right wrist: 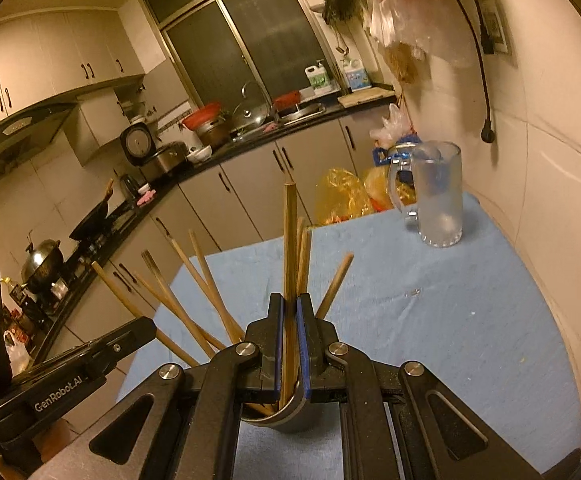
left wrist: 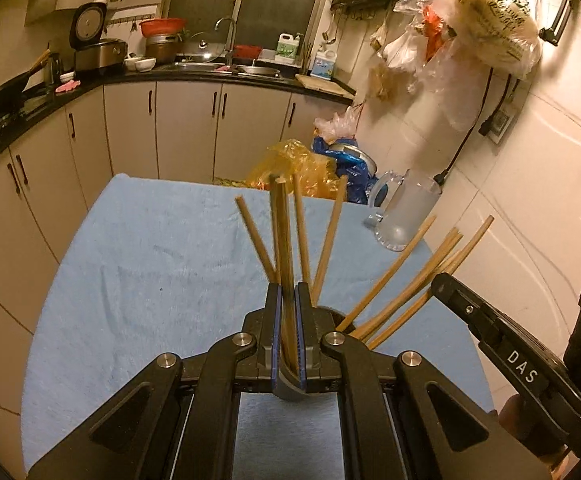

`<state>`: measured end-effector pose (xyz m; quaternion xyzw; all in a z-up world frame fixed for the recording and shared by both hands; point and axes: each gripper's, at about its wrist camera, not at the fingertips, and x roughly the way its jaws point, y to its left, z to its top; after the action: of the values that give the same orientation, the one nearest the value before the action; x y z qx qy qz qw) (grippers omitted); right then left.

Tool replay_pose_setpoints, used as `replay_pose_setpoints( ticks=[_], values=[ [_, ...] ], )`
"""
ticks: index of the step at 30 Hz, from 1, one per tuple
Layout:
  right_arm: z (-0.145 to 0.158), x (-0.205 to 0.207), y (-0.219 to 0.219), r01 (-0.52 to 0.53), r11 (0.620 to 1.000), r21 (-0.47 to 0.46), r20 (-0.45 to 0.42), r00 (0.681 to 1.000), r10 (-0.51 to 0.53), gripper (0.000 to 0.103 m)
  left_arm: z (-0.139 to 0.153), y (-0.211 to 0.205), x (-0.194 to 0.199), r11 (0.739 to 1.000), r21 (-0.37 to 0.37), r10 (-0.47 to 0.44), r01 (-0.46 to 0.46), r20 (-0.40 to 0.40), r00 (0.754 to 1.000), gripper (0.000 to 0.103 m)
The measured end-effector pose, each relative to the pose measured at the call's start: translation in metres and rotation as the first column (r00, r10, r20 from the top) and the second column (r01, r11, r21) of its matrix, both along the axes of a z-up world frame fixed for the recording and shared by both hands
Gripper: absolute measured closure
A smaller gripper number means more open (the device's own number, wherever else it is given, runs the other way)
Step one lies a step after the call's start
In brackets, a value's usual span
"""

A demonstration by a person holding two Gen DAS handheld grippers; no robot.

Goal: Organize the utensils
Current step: 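Lower the chopsticks into the cup and open both tools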

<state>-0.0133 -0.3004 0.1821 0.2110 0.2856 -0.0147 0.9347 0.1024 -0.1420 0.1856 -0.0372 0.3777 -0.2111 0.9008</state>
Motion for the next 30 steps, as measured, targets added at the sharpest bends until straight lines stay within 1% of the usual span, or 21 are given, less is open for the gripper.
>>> replay_pose_setpoints(
  ticks=[9,21,25,30],
  values=[
    [-0.010,0.004,0.001,-0.007,1.000,-0.001,-0.017,1.000,0.007,0.096,-0.010,-0.001,0.003,1.000,-0.014,-0.013,0.013,-0.003,1.000,0.097],
    [-0.009,0.003,0.004,-0.013,1.000,-0.001,-0.020,1.000,0.013,0.095,-0.012,0.001,0.002,1.000,-0.014,-0.014,0.014,-0.006,1.000,0.097],
    [-0.006,0.000,0.004,-0.023,1.000,-0.001,-0.011,1.000,0.023,0.095,-0.010,0.002,-0.002,1.000,-0.012,-0.018,0.018,0.024,1.000,0.097],
    [0.005,-0.012,0.005,-0.027,1.000,-0.001,0.017,0.999,0.027,0.095,-0.003,0.005,-0.013,1.000,-0.018,-0.021,0.022,0.048,0.999,0.096]
  ],
)
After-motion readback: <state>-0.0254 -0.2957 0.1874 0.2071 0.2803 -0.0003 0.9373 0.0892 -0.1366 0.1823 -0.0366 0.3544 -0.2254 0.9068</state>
